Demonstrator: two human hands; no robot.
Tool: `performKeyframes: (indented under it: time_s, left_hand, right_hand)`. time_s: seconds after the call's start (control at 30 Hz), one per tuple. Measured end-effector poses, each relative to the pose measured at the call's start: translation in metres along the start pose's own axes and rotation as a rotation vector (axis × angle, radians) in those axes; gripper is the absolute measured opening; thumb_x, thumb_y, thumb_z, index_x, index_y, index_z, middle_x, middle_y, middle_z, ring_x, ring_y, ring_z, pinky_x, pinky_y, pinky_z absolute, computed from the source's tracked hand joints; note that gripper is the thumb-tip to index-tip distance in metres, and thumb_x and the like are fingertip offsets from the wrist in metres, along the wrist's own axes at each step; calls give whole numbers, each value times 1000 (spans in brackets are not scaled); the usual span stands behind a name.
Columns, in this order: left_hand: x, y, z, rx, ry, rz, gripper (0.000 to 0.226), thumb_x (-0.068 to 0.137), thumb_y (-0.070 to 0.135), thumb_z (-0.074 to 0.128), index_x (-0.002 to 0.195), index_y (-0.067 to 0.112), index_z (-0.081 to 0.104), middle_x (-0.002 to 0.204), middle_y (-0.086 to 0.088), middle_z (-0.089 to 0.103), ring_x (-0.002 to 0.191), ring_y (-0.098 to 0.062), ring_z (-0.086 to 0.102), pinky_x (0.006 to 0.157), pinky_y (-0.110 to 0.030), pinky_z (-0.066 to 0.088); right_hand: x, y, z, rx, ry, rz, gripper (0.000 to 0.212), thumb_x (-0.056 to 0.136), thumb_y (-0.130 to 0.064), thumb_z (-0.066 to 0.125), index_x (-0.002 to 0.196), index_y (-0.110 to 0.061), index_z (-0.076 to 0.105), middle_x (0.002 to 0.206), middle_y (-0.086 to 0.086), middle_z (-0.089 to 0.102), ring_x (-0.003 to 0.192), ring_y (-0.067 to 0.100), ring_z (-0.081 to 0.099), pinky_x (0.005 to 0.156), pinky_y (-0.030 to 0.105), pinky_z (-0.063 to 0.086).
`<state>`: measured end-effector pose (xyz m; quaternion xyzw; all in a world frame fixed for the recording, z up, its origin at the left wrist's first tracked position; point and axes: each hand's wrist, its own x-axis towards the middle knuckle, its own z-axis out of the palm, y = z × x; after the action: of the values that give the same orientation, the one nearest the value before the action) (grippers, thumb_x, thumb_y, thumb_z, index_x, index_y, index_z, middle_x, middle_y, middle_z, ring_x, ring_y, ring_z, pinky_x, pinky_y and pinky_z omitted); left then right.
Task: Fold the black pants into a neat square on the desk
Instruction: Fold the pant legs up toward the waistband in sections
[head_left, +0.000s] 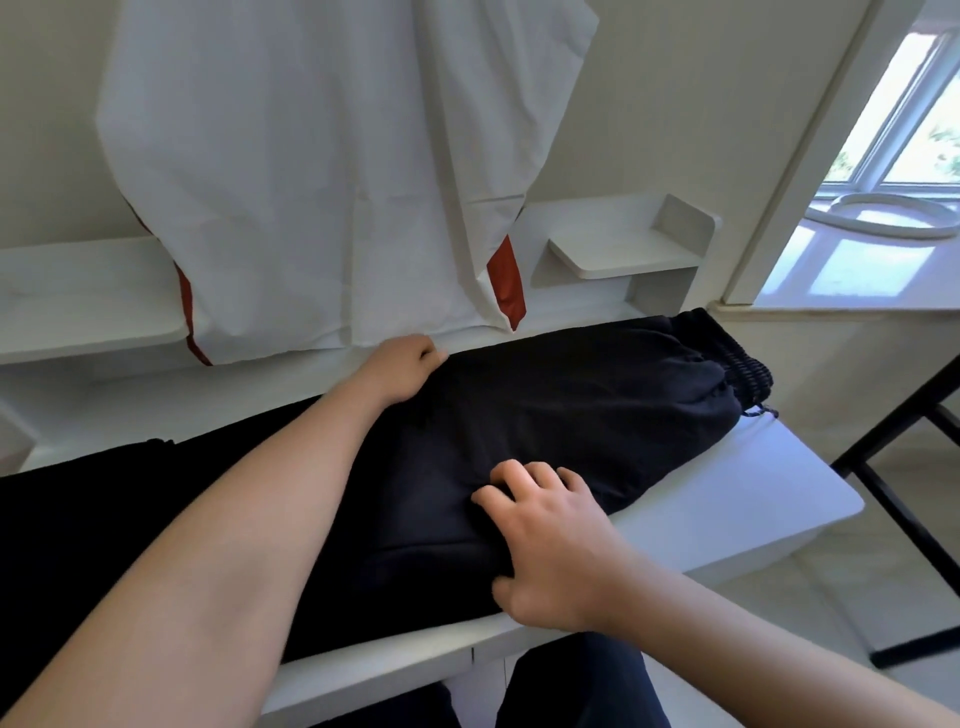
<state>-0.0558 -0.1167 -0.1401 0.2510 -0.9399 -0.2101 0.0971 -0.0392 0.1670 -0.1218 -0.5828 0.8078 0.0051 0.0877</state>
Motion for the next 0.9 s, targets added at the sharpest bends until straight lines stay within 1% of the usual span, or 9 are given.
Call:
performKeyframes:
  time_s: [0.07,0.13,0.2,0.27,0.37,0.43,0.73,0.83,0.9]
  left_hand:
    - [-3,-14,-20,-22,9,-43,37,102,31,38,96,5,64,105,-13,65,102,-30,57,79,-30,35]
    - [-14,-35,-34,45,9,-73,39,102,33,37,89,9,64,100,-13,65,99,-30,58,74,-29,34]
    - [-26,-51,-39,122,-25,-105,44,100,41,38,76,10,59,87,-11,63,90,-31,58,70,-33,37]
    - [-35,-58,-39,172,-40,-132,51,97,51,38,72,11,58,81,-6,62,82,-28,58,71,-36,44]
    - [-44,-61,-33,280,27,-92,50,93,58,38,66,19,55,69,3,56,72,-22,55,61,-34,40]
    - [-49,-65,-28,335,94,-47,44,94,57,36,71,22,51,68,7,51,69,-20,51,56,-32,32]
    - [-51,-73,-16,494,244,44,38,97,54,31,79,22,42,72,-2,64,67,-27,61,47,-30,18]
    - [-54,-68,-16,550,217,10,37,99,49,33,88,17,48,82,-4,66,74,-29,62,50,-31,25]
    - [-58,-64,-19,505,230,-40,35,101,42,34,96,12,52,91,-7,64,82,-30,60,56,-33,33]
  right_hand:
    - [1,7,-11,92,-99,12,79,74,-75,43,139,-31,38,137,-6,36,125,21,37,109,47,28]
    - [9,6,-22,182,-70,78,91,71,-90,26,137,-31,43,130,-6,46,120,20,44,104,43,35]
    - [26,-2,-25,133,158,109,85,80,-85,16,133,-27,49,124,-3,54,116,21,50,101,41,39]
    - [44,-16,-20,118,255,10,77,88,-77,18,141,-27,42,142,1,46,133,24,39,112,46,30]
    - [59,-30,1,60,93,-260,76,89,-75,19,153,-36,13,163,-1,8,150,23,-3,119,54,-1]
    - [60,-30,17,24,22,-332,77,88,-77,16,153,-39,3,163,-3,-4,148,22,-14,117,56,-9]
    - [58,-23,32,64,10,-355,81,84,-82,12,153,-41,0,163,-6,-10,147,20,-20,116,52,-14]
    - [57,-23,30,82,13,-355,77,85,-79,7,152,-43,3,163,-8,-8,147,18,-19,117,48,-15]
    - [56,-23,25,215,-29,-333,73,86,-76,2,151,-45,12,162,-12,-3,147,11,-17,116,42,-18]
